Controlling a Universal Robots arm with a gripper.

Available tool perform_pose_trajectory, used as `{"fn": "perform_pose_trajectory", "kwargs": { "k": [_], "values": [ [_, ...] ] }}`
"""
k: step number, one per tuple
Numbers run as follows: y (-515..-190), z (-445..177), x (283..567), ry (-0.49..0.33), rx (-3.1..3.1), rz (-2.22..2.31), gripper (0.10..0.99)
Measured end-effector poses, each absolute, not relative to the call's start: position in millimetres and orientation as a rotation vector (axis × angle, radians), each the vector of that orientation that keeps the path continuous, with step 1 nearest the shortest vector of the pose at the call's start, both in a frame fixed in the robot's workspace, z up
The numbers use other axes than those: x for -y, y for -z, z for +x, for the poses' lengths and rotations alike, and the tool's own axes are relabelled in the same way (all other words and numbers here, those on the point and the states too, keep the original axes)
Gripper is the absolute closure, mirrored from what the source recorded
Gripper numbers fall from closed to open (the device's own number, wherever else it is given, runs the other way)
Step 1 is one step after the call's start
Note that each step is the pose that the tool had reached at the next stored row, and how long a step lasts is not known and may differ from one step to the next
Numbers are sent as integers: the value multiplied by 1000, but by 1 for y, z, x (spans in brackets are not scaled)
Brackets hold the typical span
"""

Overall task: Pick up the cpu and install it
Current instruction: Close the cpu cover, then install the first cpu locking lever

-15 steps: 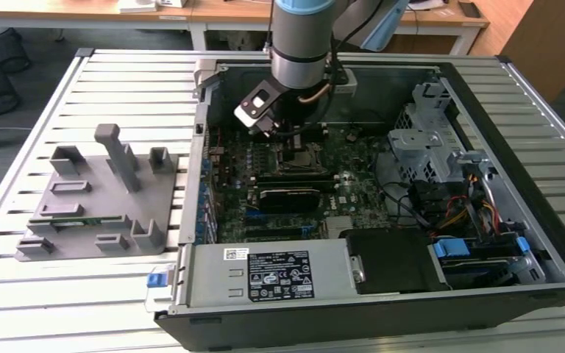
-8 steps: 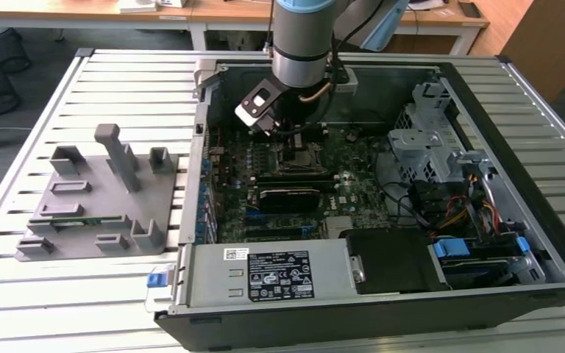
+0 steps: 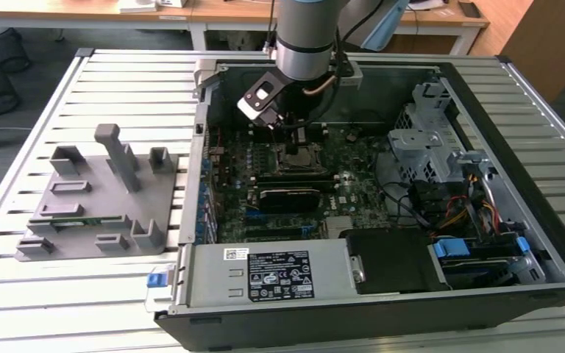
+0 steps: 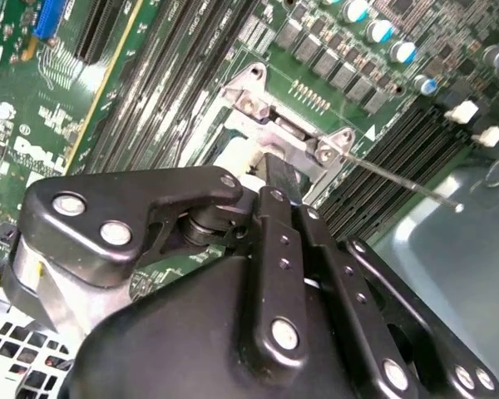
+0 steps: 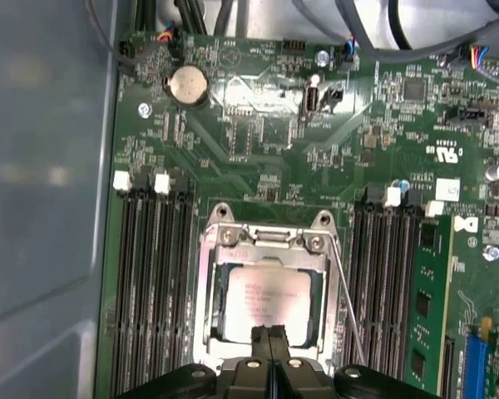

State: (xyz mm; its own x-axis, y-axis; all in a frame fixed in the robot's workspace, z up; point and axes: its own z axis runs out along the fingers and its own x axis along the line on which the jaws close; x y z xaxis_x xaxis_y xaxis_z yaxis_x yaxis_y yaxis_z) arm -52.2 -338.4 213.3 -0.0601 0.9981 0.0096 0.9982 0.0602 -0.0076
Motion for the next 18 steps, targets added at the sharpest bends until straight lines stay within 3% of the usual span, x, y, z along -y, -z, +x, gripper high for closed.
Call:
{"fn": "perform_pose_trajectory", "kwargs": {
  "k": [18],
  "values": [
    [-213, -35, 338, 1, 2278, -2145, 980]
  ]
}}
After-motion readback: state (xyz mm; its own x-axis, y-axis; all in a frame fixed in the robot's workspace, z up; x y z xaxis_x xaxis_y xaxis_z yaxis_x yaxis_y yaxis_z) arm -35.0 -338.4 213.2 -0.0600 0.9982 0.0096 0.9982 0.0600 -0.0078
